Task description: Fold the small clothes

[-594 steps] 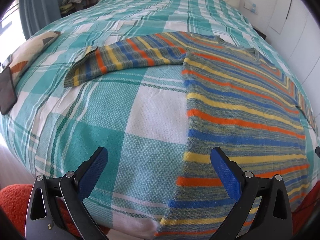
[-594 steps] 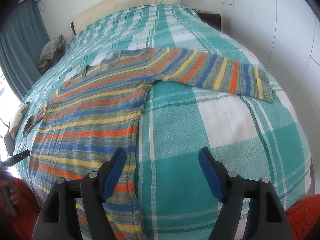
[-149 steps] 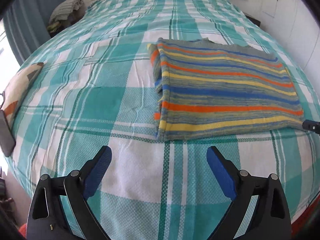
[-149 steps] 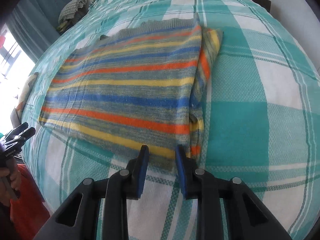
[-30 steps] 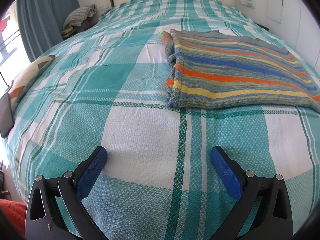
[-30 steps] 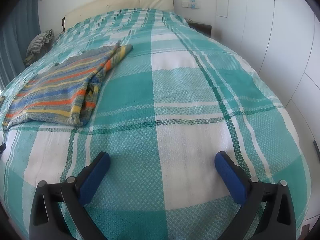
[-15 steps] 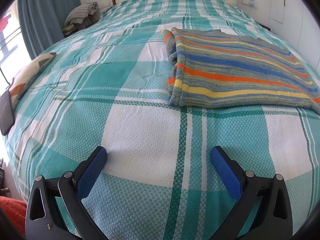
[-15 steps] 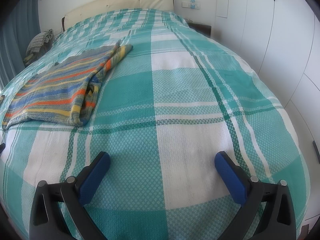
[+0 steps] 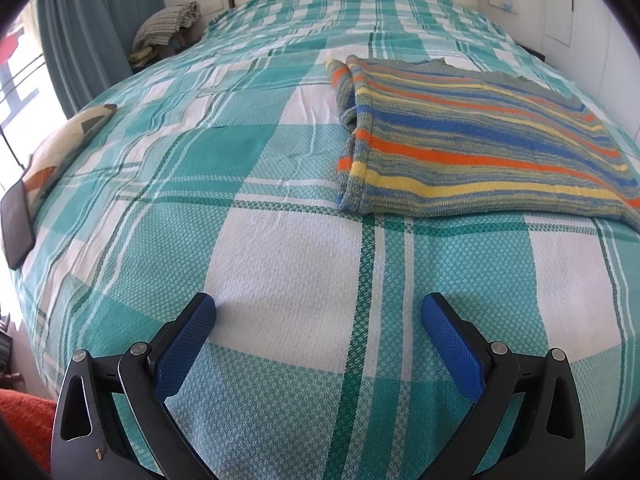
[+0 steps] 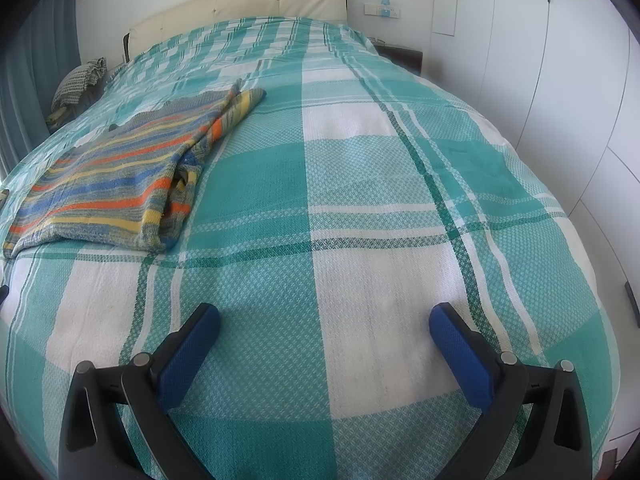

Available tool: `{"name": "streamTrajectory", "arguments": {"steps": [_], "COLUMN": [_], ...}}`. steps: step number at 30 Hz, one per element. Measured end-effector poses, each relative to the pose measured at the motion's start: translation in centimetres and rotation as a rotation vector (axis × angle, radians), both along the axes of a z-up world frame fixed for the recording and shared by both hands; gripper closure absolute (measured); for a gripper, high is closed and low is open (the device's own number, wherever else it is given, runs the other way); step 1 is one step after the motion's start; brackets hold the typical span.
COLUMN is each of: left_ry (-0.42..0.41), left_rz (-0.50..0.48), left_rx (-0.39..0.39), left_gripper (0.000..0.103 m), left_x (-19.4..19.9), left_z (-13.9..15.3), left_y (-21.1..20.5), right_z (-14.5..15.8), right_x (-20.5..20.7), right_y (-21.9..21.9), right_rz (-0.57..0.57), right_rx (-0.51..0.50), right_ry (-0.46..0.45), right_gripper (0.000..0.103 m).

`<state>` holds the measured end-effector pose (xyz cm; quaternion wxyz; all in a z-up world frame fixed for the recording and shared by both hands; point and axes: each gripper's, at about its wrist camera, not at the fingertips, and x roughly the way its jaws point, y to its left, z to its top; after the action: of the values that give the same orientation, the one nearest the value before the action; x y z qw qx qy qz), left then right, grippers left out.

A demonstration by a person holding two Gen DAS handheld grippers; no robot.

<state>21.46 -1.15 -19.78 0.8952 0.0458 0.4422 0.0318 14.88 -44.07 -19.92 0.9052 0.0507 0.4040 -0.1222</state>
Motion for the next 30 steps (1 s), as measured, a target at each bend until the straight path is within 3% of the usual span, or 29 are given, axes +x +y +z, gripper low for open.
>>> {"name": "streamTrajectory", "arguments": {"steps": [8,11,15,18,20,23,26,28,30], "left_ry": [0.017,0.066,-0.08,-0.132,-0.115,-0.055,-0.089,-0.069,-0.014], "left_rz": [-0.036,-0.049,-0.097,-0.253,-0.397,-0.612,-0.814,-0.874,-0.901], "left_rx": [-0.018,-0.004,0.009,-0.051,-0.078,-0.088,-0.039,0.013,0.017], "left_gripper": [0.0,0.001,0.002,0.001,0.001,0.001,0.001,0.001,0.001], "left_x": [0.1,0.3,-2.0,-3.3,-3.4,-3.0,-2.7,-1.8,-0.5], "left_z": [-0.1,0.8,4.5,6.2,6.3,6.0,6.3,5.3,3.8], "left_y": [0.4,0.3,-1.1,-4.7,-8.6,-15.4,-22.5,-26.6,-29.8], "right_z": [0.0,0.0,0.0,0.0,0.1,0.6,2.3,3.9,5.6], "right_x": [0.0,0.0,0.0,0.0,0.0,0.4,0.6,0.4,0.8], "right_y": [0.1,0.1,0.1,0.1,0.1,-0.5,-2.4,-4.3,-6.1], "right_rz": [0.0,-0.001,-0.001,-0.001,-0.001,0.011,0.001,-0.021,-0.02], "right_rx": [-0.002,-0.002,-0.003,-0.003,-0.001,0.033,0.155,0.248,0.312], "right_ry": [0.0,0.0,-0.001,0.001,0.005,0.059,0.075,0.035,0.006], "right_gripper": [0.0,0.0,0.0,0.0,0.0,0.0,0.0,0.0,0.001]}}
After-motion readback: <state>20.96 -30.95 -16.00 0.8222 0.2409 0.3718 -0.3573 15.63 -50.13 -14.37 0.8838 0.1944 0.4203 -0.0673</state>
